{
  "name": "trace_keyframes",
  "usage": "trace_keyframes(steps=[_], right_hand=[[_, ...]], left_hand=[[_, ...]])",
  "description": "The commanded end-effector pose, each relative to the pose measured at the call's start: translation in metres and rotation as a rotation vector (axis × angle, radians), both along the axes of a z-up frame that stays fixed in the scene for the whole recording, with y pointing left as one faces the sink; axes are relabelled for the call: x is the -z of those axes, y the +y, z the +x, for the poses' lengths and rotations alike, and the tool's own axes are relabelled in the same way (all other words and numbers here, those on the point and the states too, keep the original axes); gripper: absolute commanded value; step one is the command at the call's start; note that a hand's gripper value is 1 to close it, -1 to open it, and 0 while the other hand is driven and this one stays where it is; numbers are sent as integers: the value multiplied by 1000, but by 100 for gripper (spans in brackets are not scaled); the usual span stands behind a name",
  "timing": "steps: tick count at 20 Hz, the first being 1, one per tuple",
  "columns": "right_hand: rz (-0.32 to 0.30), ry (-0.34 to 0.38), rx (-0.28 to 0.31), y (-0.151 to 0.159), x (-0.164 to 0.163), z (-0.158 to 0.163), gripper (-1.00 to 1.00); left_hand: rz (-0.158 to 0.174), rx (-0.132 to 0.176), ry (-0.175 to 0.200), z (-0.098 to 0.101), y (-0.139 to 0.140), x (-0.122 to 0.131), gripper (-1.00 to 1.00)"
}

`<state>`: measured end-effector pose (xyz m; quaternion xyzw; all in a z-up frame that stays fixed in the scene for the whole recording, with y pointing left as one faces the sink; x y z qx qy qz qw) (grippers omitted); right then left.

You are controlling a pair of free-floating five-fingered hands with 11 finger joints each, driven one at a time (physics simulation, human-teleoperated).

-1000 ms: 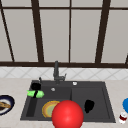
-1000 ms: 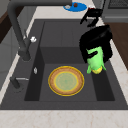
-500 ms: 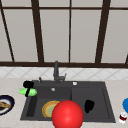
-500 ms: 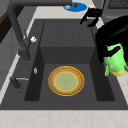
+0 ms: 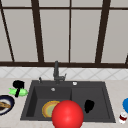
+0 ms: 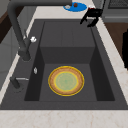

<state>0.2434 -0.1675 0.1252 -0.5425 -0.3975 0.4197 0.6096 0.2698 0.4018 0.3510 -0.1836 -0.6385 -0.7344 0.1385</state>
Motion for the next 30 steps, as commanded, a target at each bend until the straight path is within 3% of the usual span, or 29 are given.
trace_keyframes(steps=[1, 5, 8, 12, 13, 22, 25, 28, 30], right_hand=[[0, 0, 0, 0, 0, 0, 0], [0, 0, 0, 0, 0, 0, 0], [0, 0, 0, 0, 0, 0, 0], [0, 0, 0, 0, 0, 0, 0], [0, 0, 0, 0, 0, 0, 0], [0, 0, 0, 0, 0, 0, 0], [0, 0, 0, 0, 0, 0, 0], [0, 0, 0, 0, 0, 0, 0], [0, 0, 0, 0, 0, 0, 0]], left_hand=[[-9, 15, 6, -7, 28, -4, 100], [-9, 18, 2, -10, 58, -1, 100], [-10, 38, 1, -8, 76, 5, 100], [-8, 46, 0, -3, 98, 34, 100], [-27, 44, -7, 1, 101, 44, 100], [-63, 34, -28, 21, 151, 101, 100], [-33, 44, -21, 17, 169, 103, 100], [-32, 50, -29, 18, 185, 107, 100], [-37, 38, -28, 20, 191, 110, 100]])
